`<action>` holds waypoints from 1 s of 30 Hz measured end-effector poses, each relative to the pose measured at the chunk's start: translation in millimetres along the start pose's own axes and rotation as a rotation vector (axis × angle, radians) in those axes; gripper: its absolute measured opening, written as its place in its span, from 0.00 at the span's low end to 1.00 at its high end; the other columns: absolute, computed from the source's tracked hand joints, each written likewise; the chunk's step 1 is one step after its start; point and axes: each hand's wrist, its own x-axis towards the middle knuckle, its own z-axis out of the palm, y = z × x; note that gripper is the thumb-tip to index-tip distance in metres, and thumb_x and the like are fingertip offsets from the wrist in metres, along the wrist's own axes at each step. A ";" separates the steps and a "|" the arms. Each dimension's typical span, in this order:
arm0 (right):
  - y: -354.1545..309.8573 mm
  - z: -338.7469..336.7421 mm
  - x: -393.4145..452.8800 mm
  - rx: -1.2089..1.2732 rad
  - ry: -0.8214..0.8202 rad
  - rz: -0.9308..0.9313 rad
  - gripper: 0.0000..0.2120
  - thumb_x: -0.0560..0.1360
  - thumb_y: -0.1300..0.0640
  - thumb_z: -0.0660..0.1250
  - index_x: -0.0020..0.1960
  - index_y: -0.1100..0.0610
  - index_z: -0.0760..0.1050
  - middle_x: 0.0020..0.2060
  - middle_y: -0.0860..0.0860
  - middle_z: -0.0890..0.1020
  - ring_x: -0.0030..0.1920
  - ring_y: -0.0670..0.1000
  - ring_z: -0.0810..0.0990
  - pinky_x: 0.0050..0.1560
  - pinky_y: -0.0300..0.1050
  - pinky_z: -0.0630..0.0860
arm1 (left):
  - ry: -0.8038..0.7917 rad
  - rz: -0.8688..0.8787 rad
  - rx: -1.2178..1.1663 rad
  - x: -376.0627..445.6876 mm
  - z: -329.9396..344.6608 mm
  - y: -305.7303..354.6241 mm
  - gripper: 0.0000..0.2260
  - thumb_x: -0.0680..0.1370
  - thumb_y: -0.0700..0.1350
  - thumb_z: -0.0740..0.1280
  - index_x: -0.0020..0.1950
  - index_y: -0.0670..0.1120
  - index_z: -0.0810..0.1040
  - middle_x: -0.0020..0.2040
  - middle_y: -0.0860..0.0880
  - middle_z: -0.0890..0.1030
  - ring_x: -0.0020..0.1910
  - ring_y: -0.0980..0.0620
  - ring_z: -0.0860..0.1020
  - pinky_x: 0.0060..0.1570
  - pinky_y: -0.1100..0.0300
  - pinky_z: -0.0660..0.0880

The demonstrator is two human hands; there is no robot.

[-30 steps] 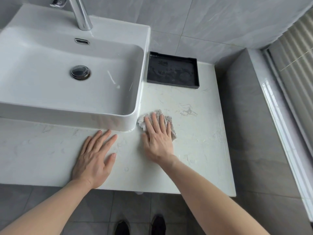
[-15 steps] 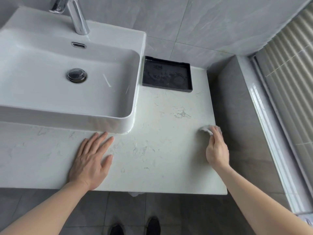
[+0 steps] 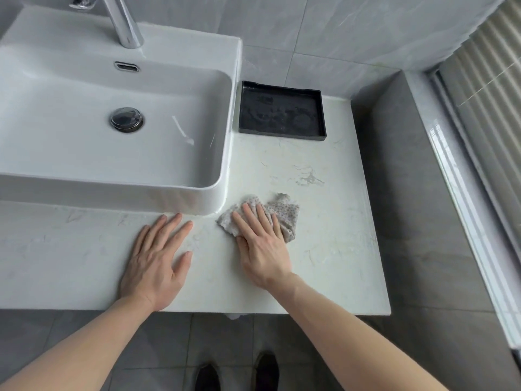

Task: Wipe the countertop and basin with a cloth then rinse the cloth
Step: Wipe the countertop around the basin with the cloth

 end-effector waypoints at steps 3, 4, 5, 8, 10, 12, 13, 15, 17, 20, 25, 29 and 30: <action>31.2 -11.9 -7.3 -0.004 0.008 0.083 0.26 0.86 0.49 0.52 0.84 0.46 0.53 0.84 0.46 0.51 0.84 0.51 0.44 0.83 0.54 0.41 | 0.000 -0.006 -0.015 0.1 -0.5 1.0 0.29 0.80 0.57 0.55 0.82 0.54 0.63 0.83 0.53 0.60 0.83 0.49 0.55 0.81 0.44 0.53; 41.8 -17.7 -8.9 0.001 0.021 0.125 0.26 0.87 0.50 0.52 0.84 0.47 0.53 0.84 0.46 0.50 0.84 0.51 0.44 0.83 0.54 0.41 | 0.000 -0.005 -0.018 0.0 -0.7 1.3 0.29 0.80 0.58 0.54 0.82 0.54 0.63 0.83 0.53 0.60 0.83 0.49 0.56 0.81 0.44 0.53; 53.0 -23.2 -11.1 -0.001 0.033 0.166 0.26 0.87 0.50 0.51 0.84 0.47 0.53 0.84 0.46 0.50 0.84 0.51 0.44 0.84 0.54 0.42 | 0.000 -0.005 -0.019 -0.2 -0.8 1.4 0.29 0.80 0.58 0.54 0.82 0.53 0.63 0.83 0.53 0.61 0.83 0.48 0.56 0.81 0.44 0.53; 84.4 -41.0 -23.6 -0.026 0.055 0.273 0.27 0.87 0.50 0.52 0.84 0.47 0.52 0.84 0.46 0.50 0.84 0.51 0.45 0.84 0.56 0.45 | -0.001 -0.006 -0.020 -0.9 -1.1 1.0 0.29 0.80 0.58 0.54 0.82 0.53 0.63 0.83 0.53 0.61 0.83 0.48 0.56 0.81 0.44 0.53; 100.3 -52.4 -36.5 -0.064 0.057 0.313 0.27 0.86 0.49 0.52 0.84 0.45 0.53 0.84 0.44 0.49 0.84 0.51 0.45 0.83 0.56 0.44 | -0.001 -0.010 -0.027 -1.6 -1.3 1.2 0.29 0.80 0.58 0.54 0.82 0.53 0.63 0.83 0.53 0.60 0.83 0.48 0.56 0.81 0.45 0.52; 110.5 -61.7 -47.2 -0.103 0.054 0.328 0.28 0.86 0.46 0.53 0.84 0.42 0.51 0.84 0.42 0.47 0.84 0.51 0.42 0.83 0.54 0.38 | 0.005 -0.009 -0.032 -1.2 -1.6 1.6 0.29 0.80 0.58 0.54 0.82 0.53 0.64 0.83 0.53 0.61 0.83 0.48 0.56 0.81 0.45 0.52; 113.0 -65.3 -50.6 -0.110 0.052 0.340 0.28 0.85 0.45 0.53 0.84 0.40 0.50 0.84 0.41 0.45 0.84 0.51 0.40 0.82 0.54 0.36 | 0.006 -0.009 -0.034 -0.7 -1.7 1.9 0.29 0.80 0.58 0.54 0.81 0.53 0.64 0.83 0.53 0.61 0.83 0.48 0.57 0.81 0.45 0.52; 112.8 -67.3 -51.3 -0.106 0.038 0.370 0.30 0.85 0.42 0.52 0.84 0.38 0.46 0.84 0.41 0.42 0.84 0.52 0.36 0.82 0.55 0.36 | 0.004 -0.012 -0.031 -0.3 -1.9 2.1 0.29 0.80 0.58 0.53 0.81 0.53 0.64 0.83 0.53 0.61 0.83 0.48 0.57 0.81 0.45 0.52; 110.0 -63.0 -44.6 -0.078 0.023 0.412 0.30 0.84 0.40 0.52 0.84 0.39 0.45 0.83 0.43 0.41 0.83 0.53 0.36 0.82 0.56 0.35 | 0.002 -0.011 -0.029 -0.7 -1.9 2.5 0.29 0.80 0.58 0.53 0.82 0.53 0.64 0.83 0.53 0.60 0.83 0.49 0.56 0.81 0.45 0.52; 101.0 -54.0 -29.1 -0.026 0.089 0.411 0.27 0.86 0.46 0.52 0.84 0.43 0.52 0.84 0.45 0.46 0.84 0.54 0.42 0.83 0.57 0.41 | -0.001 -0.015 -0.027 -0.6 -2.3 2.9 0.29 0.80 0.58 0.53 0.82 0.54 0.63 0.83 0.53 0.60 0.83 0.49 0.55 0.81 0.45 0.52; 48.3 -38.7 -4.9 0.195 0.114 0.243 0.24 0.87 0.56 0.53 0.83 0.47 0.60 0.82 0.42 0.60 0.83 0.47 0.53 0.81 0.52 0.59 | -0.017 -0.019 -0.011 -0.9 -3.4 4.0 0.29 0.81 0.58 0.53 0.82 0.54 0.63 0.83 0.53 0.60 0.83 0.49 0.55 0.81 0.45 0.52; -9.0 -13.1 1.4 0.166 -0.015 0.003 0.28 0.85 0.57 0.56 0.84 0.47 0.57 0.83 0.44 0.56 0.84 0.51 0.48 0.83 0.56 0.51 | -0.011 -0.013 -0.013 0.2 -4.2 2.3 0.29 0.80 0.58 0.54 0.81 0.54 0.64 0.83 0.53 0.61 0.83 0.49 0.56 0.81 0.45 0.53; -20.1 -6.6 -2.7 0.105 -0.065 -0.045 0.27 0.86 0.52 0.56 0.84 0.46 0.54 0.84 0.44 0.52 0.84 0.53 0.45 0.83 0.58 0.46 | -0.009 -0.012 -0.011 0.3 -4.1 2.1 0.29 0.80 0.58 0.55 0.81 0.54 0.64 0.83 0.53 0.61 0.83 0.49 0.56 0.81 0.45 0.53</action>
